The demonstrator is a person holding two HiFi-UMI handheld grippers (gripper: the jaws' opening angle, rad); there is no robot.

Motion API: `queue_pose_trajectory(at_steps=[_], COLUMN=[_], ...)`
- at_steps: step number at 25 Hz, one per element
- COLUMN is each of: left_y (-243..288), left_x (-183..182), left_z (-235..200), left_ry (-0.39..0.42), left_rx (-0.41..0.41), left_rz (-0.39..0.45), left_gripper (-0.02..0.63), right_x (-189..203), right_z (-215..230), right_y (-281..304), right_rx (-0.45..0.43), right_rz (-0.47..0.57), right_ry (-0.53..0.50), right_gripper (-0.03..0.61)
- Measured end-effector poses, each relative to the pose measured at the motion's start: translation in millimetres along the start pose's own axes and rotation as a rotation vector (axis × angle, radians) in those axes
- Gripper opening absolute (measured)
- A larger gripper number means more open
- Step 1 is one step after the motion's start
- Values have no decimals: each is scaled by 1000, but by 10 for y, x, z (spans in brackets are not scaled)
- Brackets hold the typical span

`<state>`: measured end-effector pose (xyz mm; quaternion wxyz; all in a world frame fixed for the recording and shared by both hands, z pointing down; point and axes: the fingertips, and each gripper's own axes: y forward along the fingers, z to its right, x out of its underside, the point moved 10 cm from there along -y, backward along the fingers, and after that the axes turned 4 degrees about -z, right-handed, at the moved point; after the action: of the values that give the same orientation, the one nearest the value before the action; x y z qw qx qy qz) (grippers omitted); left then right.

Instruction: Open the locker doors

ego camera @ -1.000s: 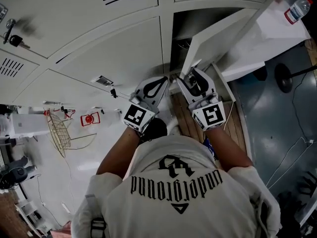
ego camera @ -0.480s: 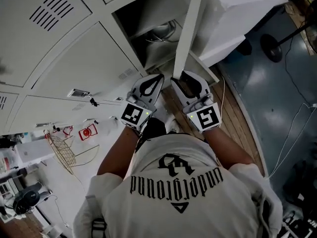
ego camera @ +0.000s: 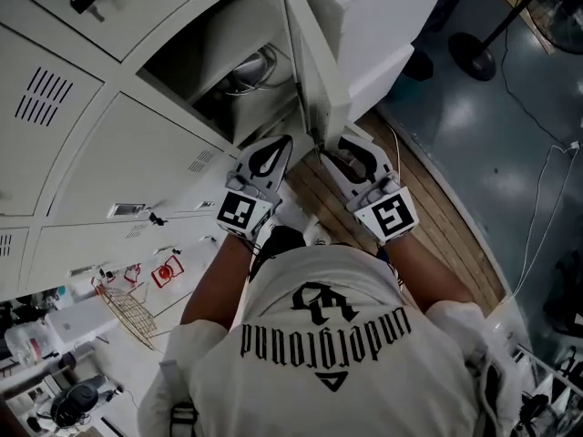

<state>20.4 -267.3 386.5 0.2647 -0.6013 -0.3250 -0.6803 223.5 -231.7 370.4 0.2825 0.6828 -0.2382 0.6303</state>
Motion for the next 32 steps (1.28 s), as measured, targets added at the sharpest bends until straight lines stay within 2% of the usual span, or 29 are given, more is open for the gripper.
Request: queue_pose_trajectory(at_steps=[5, 11, 17, 29, 32], left_y=[148, 239, 235, 85, 34], left_x=[-30, -62, -33, -47, -61], left_z=[73, 108, 92, 91, 87], left_ry=[4, 10, 57, 56, 56], left_rx=[30, 51, 49, 18, 4], left_rz=[2, -4, 14, 16, 21], left_gripper=[8, 8, 8, 8, 8], right_x=[102, 158, 175, 172, 147], right_z=[411, 911, 1250, 1336, 1305], right_y=[-239, -412, -427, -415, -435], right_rx=[39, 144, 194, 226, 239], right_rz=[-1, -9, -10, -12, -2], right_ry=[-22, -31, -19, -34, -41], right_gripper=[121, 95, 95, 103, 134])
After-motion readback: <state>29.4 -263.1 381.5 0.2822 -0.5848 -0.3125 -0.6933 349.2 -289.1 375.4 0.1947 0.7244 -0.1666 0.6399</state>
